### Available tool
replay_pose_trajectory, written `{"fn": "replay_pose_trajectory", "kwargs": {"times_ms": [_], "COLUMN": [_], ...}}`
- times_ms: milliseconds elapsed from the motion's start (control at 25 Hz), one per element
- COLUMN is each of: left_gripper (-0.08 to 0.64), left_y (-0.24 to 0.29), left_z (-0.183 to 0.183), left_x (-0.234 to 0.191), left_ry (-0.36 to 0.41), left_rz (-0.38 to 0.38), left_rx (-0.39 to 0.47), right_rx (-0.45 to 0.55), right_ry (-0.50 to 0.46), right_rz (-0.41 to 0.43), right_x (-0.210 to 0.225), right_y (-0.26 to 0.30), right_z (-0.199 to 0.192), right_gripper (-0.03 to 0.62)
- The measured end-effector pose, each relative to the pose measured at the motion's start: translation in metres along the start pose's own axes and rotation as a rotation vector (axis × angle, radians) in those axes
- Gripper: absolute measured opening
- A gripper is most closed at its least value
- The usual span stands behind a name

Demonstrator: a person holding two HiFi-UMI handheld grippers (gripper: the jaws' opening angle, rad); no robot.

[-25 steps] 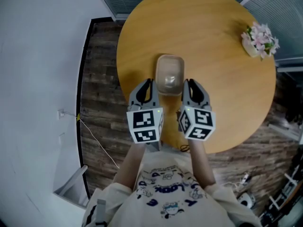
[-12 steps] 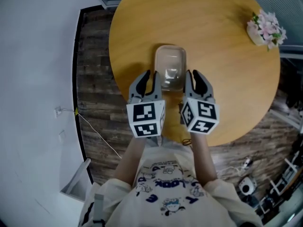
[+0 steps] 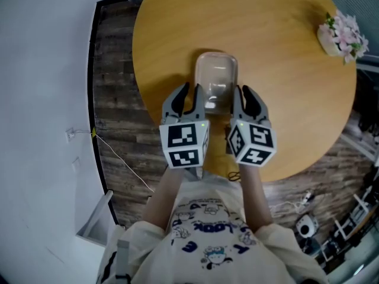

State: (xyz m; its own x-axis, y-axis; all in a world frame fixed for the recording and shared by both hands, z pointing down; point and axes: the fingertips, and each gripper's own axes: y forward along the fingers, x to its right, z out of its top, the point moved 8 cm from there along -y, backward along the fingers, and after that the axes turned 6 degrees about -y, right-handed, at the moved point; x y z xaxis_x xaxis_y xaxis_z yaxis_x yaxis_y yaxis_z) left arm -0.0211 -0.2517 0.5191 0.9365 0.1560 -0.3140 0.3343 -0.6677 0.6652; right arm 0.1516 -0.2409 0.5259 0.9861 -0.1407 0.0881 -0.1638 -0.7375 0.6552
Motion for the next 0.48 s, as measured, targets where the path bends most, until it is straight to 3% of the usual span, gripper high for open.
{"fn": "replay_pose_trajectory", "kwargs": {"times_ms": [480], "left_gripper": [0.071], "left_y": [0.012], "left_z": [-0.009], "left_x": [0.0], "left_ry": [-0.023], "left_rz": [0.027], "left_rx": [-0.042], "right_rx": [-0.011], "right_ry": [0.04], "right_rz": [0.015], "right_x": [0.004], "right_y": [0.009], "right_z": [-0.003], "right_gripper": [0.051]}}
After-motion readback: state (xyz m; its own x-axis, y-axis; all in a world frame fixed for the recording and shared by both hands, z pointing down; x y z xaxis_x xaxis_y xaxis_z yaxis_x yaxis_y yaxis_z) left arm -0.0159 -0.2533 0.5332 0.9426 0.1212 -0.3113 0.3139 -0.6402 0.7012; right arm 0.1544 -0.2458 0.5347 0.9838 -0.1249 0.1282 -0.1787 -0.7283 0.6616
